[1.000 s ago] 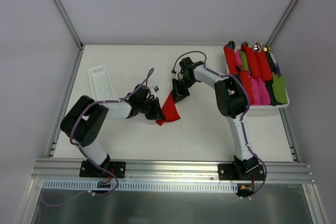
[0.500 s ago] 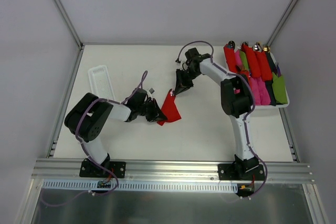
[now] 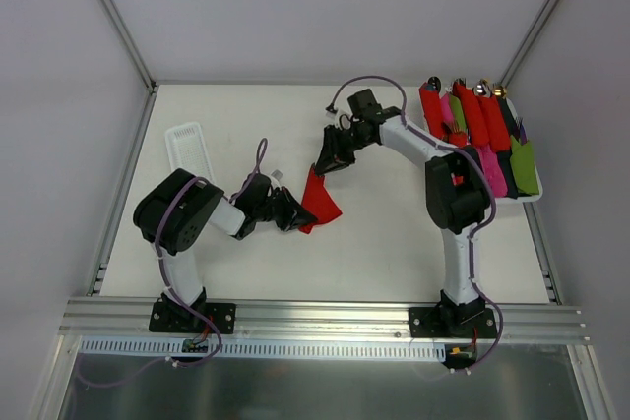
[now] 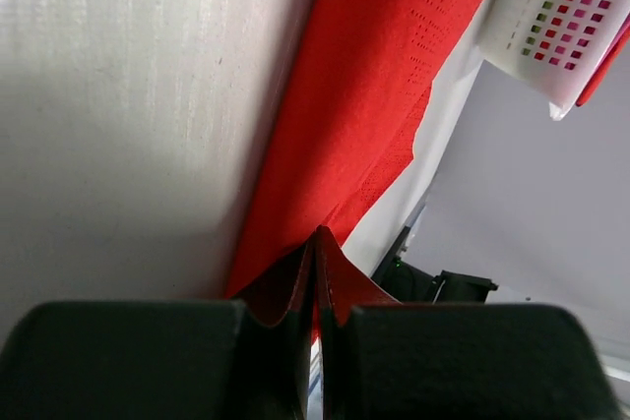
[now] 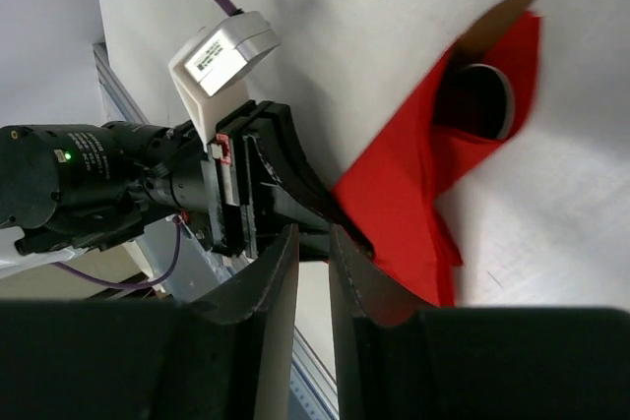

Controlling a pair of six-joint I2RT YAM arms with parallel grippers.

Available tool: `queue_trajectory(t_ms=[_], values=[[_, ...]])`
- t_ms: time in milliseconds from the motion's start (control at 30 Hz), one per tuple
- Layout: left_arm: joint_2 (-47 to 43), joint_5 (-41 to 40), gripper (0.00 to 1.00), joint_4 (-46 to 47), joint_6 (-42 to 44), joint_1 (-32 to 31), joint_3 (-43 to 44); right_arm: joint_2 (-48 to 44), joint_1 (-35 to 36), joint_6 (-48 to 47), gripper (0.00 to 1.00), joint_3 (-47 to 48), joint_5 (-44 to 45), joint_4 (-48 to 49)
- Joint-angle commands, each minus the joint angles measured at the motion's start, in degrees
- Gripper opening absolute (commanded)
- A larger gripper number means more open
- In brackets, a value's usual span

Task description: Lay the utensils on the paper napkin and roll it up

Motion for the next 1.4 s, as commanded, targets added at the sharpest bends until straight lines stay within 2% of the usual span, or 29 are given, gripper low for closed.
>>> queue_trajectory(t_ms=[0,233,467,633,833,967,1167,1367], values=[[4.77,-8.53,0.0,-5.38,-1.0,0.7,-2.91,2.0,2.69,4.42,0.22,-0.11,-3.42,5.81],[4.42,-8.61,0.0,-2.57,-2.14,0.7,-3.96,7.98,3.93,7.42,0.19,-1.16,-4.39,8.02],[1.7,-8.35,0.01,3.22,-2.58,0.61,-5.98,11.06,3.84,8.12,0.16,-5.21,-1.23,7.49],[-1.55,-4.58,0.12,6.66,-0.65,0.52,-6.42,12.56,4.11,5.75,0.13,-1.97,1.23,3.81],[-9.64,-2.99,0.22,0.95,4.18,-0.1,-4.84,13.35,4.89,3.2,0.11,0.94,2.9,-1.03],[-12.28,-2.38,0.21,-2.56,5.33,-0.09,-4.14,13.96,5.51,1.1,0.09,2.87,4.13,-3.66],[-10.54,-0.36,0.19,-0.99,4.63,-0.1,-5.01,14.49,5.69,-1.72,0.07,4.72,5.01,-7.27],[-5.87,1.06,0.11,5.24,1.38,-0.01,-8.61,14.93,6.22,-4.01,0.05,6.21,5.63,-10.08]])
